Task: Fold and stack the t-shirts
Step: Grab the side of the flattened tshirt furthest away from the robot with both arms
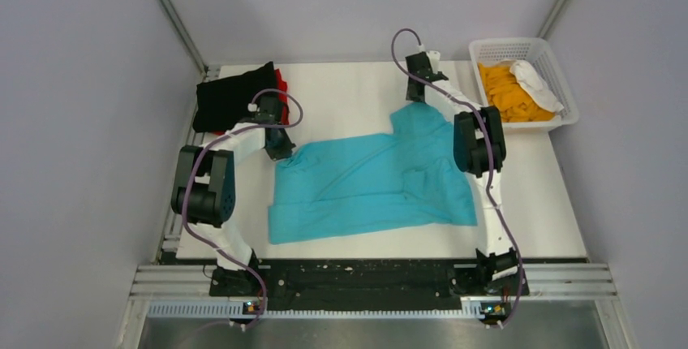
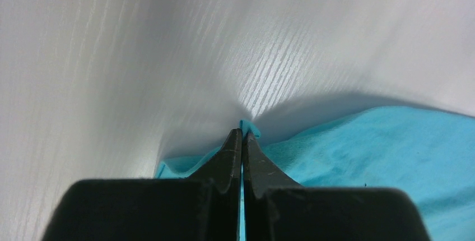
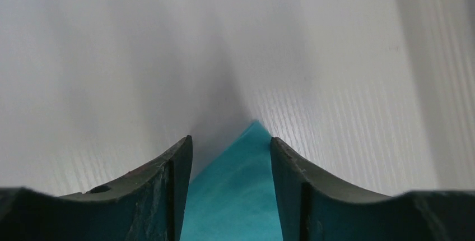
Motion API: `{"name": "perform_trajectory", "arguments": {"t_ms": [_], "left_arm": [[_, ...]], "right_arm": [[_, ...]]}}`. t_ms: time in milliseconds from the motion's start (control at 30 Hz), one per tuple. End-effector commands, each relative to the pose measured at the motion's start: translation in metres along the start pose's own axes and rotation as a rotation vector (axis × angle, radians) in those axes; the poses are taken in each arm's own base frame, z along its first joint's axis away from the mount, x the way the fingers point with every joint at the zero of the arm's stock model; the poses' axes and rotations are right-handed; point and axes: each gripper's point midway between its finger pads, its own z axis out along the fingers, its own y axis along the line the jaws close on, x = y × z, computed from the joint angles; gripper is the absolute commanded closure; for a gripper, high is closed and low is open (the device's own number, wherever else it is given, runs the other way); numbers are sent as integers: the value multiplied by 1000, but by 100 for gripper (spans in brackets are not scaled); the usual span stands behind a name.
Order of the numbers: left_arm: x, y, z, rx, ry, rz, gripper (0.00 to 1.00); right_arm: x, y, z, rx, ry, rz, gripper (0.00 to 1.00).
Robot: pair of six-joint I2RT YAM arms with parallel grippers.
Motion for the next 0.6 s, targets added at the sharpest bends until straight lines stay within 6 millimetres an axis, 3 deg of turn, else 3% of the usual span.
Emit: {"name": "perform_trajectory", "arguments": {"t_ms": [0, 233, 367, 467, 567], "left_arm": [[-13, -7, -13, 13, -49, -15, 100], [-12, -7, -18, 13, -51, -22, 100], [-13, -8, -23, 16, -60, -22, 100], [-14, -10, -29, 25, -73, -26, 100], [-11, -12, -35, 46, -78, -34, 100]], "right_arm": [[13, -23, -13, 60, 35, -15, 54], [12, -30, -32, 38, -15, 34, 100], [-4, -26, -45, -11, -75, 38, 100], [-19, -26, -72, -52, -136, 58, 100], [-20, -31, -99, -78, -169, 78, 100]]}}
